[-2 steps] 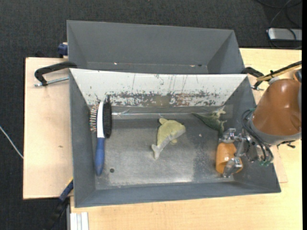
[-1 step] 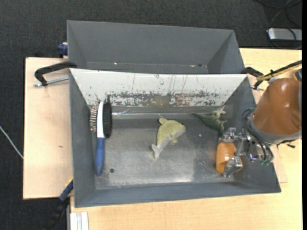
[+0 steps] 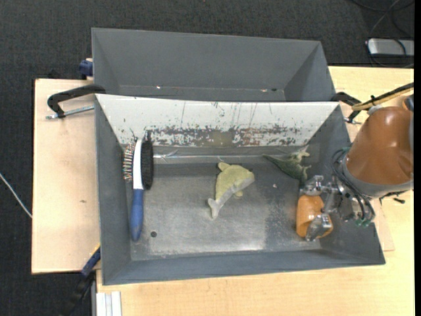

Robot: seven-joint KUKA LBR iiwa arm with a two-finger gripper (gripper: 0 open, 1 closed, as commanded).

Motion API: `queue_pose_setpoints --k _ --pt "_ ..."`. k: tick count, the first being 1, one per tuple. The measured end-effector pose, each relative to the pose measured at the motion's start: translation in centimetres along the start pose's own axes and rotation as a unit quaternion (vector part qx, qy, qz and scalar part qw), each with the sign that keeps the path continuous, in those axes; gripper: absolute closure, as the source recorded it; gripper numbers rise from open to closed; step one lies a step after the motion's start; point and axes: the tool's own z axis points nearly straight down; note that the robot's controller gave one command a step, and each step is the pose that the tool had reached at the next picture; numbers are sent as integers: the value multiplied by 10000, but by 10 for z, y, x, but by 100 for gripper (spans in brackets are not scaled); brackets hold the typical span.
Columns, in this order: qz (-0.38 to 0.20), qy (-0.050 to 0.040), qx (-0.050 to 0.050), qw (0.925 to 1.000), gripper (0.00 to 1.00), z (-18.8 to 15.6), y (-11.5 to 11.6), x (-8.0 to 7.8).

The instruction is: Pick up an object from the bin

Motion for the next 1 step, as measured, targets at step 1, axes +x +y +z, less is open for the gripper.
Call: queue_pose_setpoints --k 1 --pt "-2 -38 13 10000 100 -109 0 -4"
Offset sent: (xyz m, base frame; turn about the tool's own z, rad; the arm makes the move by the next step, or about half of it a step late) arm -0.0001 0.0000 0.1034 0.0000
